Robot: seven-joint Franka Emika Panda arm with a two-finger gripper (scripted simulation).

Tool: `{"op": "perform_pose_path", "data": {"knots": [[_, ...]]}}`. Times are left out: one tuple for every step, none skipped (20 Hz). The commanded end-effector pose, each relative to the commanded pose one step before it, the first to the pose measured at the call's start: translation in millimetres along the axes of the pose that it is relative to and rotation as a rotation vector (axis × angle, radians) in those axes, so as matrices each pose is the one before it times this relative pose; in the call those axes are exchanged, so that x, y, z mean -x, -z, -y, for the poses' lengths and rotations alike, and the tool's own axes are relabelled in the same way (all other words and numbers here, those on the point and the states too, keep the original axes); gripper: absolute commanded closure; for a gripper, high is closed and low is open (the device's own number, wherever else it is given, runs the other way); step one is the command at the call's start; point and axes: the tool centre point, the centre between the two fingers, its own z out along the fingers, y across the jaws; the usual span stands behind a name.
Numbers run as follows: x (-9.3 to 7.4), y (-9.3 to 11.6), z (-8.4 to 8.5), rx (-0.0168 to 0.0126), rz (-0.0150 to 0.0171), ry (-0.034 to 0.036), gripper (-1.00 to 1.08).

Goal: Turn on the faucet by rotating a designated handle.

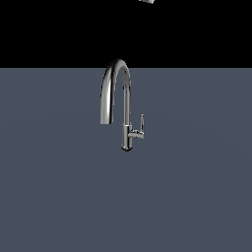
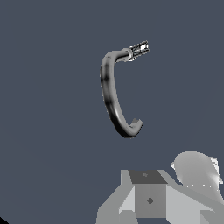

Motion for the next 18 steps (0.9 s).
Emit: {"op": "perform_pose_path", "data": {"knots": [[-17.75,-4.02,-0.08,-0.05049,0.03934,-0.04894,1.08],[-7.08,-1.61,0.01,-0.02027,0.01600,-0.01957,1.08],[-7.14,-1.63,0.01,-0.02047,0.01615,-0.01972,1.08],[-7.20,-1.64,0.01,-0.02068,0.01632,-0.01989,1.08],[-7.27,-1.65,0.00,-0.02090,0.01650,-0.02007,1.08],[-7.33,-1.67,0.00,-0.02114,0.01669,-0.02026,1.08],[-7.40,-1.68,0.00,-0.02138,0.01689,-0.02047,1.08],[-7.49,-1.70,0.00,-0.02165,0.01712,-0.02070,1.08],[-7.57,-1.72,0.00,-0.02192,0.01734,-0.02094,1.08],[-7.66,-1.75,-0.01,-0.02221,0.01759,-0.02121,1.08],[-7.70,-1.76,-0.01,-0.02235,0.01772,-0.02134,1.08],[-7.70,-1.76,-0.01,-0.02238,0.01776,-0.02136,1.08],[-7.70,-1.76,-0.01,-0.02241,0.01780,-0.02139,1.08],[-7.70,-1.77,-0.01,-0.02246,0.01785,-0.02144,1.08],[-7.71,-1.78,-0.02,-0.02251,0.01791,-0.02150,1.08],[-7.73,-1.79,-0.02,-0.02258,0.01798,-0.02158,1.08],[-7.74,-1.80,-0.02,-0.02264,0.01804,-0.02165,1.08],[-7.76,-1.82,-0.02,-0.02271,0.01811,-0.02174,1.08]]}}
